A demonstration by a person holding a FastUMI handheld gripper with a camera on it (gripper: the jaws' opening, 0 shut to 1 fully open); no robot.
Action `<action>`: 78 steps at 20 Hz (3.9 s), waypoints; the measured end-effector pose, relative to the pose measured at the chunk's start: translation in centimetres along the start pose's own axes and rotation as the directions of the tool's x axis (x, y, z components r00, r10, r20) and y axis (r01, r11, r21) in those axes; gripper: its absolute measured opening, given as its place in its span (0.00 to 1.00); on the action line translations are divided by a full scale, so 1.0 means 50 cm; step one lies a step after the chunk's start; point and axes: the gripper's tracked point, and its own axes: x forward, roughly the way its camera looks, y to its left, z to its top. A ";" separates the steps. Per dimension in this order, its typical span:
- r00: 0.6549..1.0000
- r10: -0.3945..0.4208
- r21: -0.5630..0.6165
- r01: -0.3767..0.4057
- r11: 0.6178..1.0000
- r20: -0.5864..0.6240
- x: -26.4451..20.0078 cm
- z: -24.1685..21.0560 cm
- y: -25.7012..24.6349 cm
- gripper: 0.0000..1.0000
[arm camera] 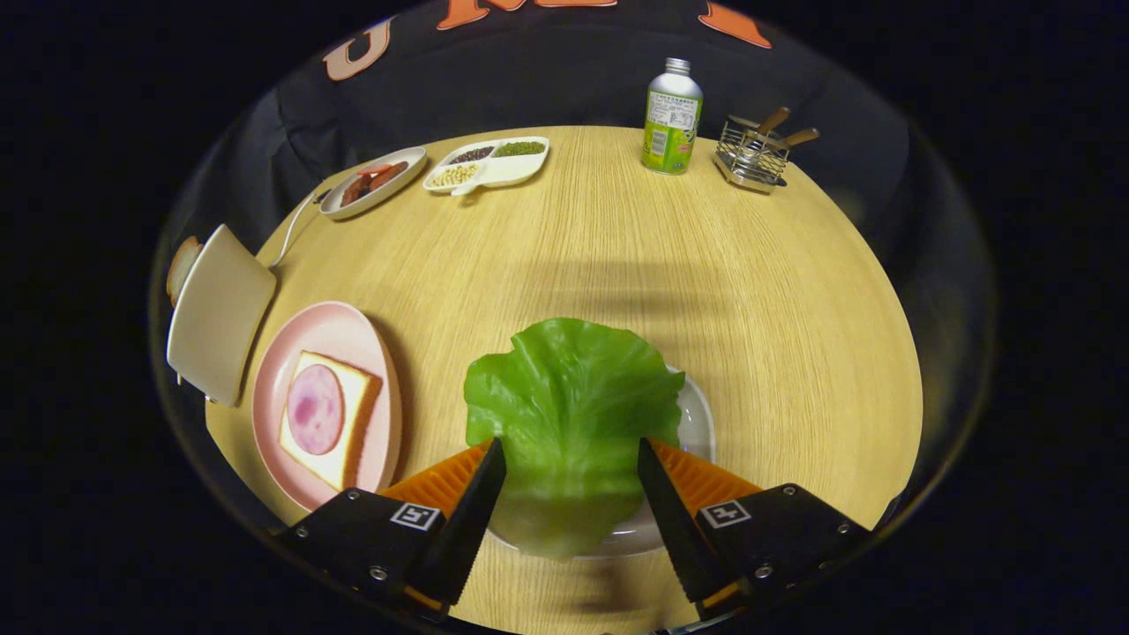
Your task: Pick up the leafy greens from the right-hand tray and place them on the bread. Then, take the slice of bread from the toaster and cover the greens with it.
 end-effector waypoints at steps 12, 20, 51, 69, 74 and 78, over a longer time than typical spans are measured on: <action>0.995 0.026 -0.060 -0.020 0.998 0.095 -0.004 0.016 0.020 0.14; 0.959 0.137 -0.029 -0.134 0.991 0.249 -0.107 0.078 0.064 0.05; 0.895 0.419 -0.268 -0.371 0.889 0.149 -0.095 0.072 0.412 0.24; 0.853 0.474 -0.291 -0.407 0.866 0.218 -0.288 0.200 0.569 0.92; 0.826 0.524 -0.273 -0.465 0.842 0.208 -0.336 0.260 0.658 0.94; 0.789 0.598 -0.172 -0.575 0.800 0.139 -0.353 0.278 0.748 0.96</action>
